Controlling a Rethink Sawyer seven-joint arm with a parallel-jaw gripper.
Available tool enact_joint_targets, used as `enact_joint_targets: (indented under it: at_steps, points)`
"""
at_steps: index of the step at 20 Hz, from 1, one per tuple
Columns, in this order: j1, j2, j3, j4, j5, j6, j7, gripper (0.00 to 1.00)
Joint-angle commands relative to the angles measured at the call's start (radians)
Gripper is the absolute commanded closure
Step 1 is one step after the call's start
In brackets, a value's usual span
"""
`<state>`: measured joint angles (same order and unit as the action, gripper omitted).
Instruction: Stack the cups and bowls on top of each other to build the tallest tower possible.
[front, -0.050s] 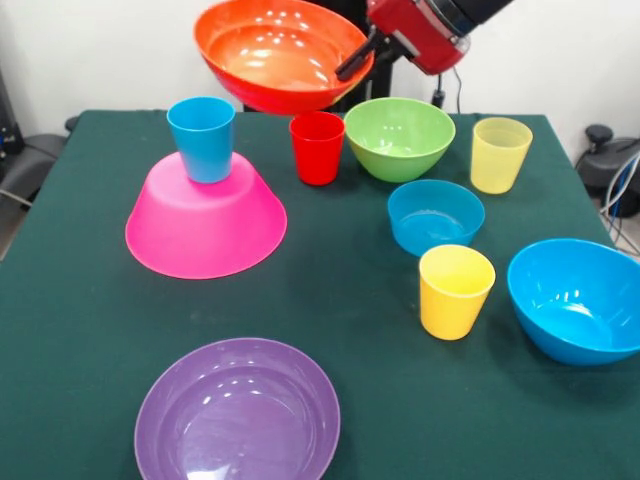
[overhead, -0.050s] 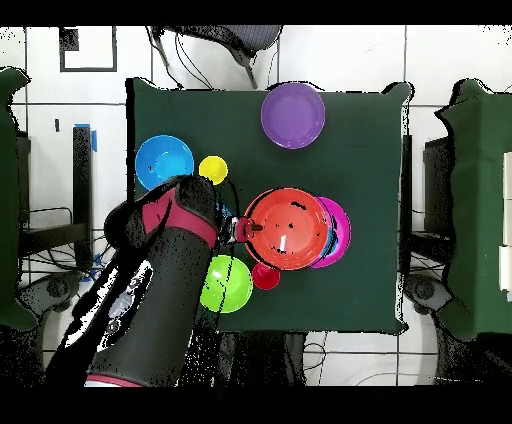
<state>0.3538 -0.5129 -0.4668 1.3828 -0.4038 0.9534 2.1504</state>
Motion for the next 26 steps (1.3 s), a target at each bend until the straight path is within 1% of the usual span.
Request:
enact_joint_targets:
  at_steps: [1, 4, 8, 16, 22, 26]
  points:
    - [-0.013, -0.038, 0.030, 0.032, 0.029, -0.019, 0.145, 1.00]
    - [-0.013, -0.079, 0.029, 0.041, 0.034, 0.008, 0.112, 1.00]
    - [-0.024, -0.089, 0.037, 0.037, 0.041, 0.021, 0.099, 1.00]
    - [-0.026, -0.104, 0.040, 0.089, 0.042, -0.044, 0.139, 1.00]
    - [-0.053, -0.112, 0.061, 0.130, 0.065, -0.121, 0.147, 1.00]
    - [-0.065, -0.108, 0.067, 0.143, 0.078, -0.151, 0.146, 1.00]
